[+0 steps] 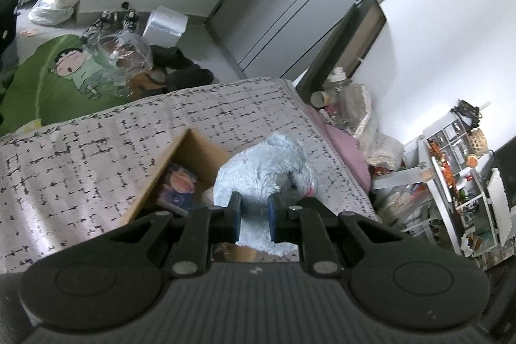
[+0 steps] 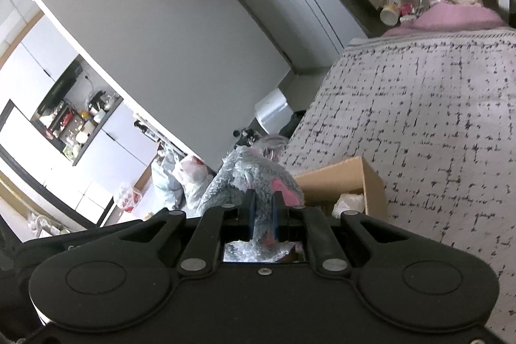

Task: Organize soft objects
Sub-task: 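Lift the bagged plush with both grippers and carry it over the box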

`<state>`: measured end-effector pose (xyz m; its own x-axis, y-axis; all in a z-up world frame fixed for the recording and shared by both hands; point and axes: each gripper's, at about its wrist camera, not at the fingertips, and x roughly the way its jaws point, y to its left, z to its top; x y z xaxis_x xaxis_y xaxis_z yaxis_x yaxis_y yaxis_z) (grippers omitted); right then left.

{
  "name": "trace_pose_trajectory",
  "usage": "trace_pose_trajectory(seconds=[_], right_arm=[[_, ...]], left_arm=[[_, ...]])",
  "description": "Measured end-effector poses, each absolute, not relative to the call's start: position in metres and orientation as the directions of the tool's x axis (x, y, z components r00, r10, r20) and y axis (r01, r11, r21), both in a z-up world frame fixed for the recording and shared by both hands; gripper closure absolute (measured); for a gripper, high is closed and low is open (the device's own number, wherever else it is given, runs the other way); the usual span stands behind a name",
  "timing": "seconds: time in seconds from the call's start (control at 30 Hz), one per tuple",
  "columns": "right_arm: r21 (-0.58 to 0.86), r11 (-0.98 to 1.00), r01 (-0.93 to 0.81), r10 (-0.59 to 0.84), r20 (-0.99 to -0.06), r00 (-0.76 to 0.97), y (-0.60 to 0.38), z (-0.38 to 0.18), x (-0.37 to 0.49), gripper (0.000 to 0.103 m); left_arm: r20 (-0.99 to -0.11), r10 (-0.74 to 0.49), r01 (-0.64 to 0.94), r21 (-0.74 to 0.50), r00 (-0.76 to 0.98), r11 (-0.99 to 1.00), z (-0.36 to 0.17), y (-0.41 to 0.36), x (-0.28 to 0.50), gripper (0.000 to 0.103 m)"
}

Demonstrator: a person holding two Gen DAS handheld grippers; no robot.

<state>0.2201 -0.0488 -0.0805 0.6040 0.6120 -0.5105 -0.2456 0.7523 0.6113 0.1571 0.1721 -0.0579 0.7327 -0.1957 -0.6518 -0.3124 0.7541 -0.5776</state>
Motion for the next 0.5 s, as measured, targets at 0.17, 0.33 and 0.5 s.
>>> trace_pose_trajectory(seconds=[0.17,0.33,0.5], right_arm=[[0.605,0.764,-0.223,0.606,-0.554,0.571,-0.04,-0.098,0.223,0.092],[0.589,0.793,-0.154,0.578,-0.646,0.499,-0.035,-0.129,0.233,0.085],[0.584,0.801,-0.129,0.563,-0.662,0.494,-0.041,-0.139,0.231,0.055]], left_arm=[[-0.713,-0.197,-0.368,-0.554,0.673,0.747,-0.084,0.18,0.163,0.088],[-0.827,-0.176,-0.461,-0.459,0.534,0.76,-0.119,0.183,0.174,0.084],[-0.871,-0.13,-0.521,-0.396,0.474,0.756,-0.133,0.191,0.174,0.077]])
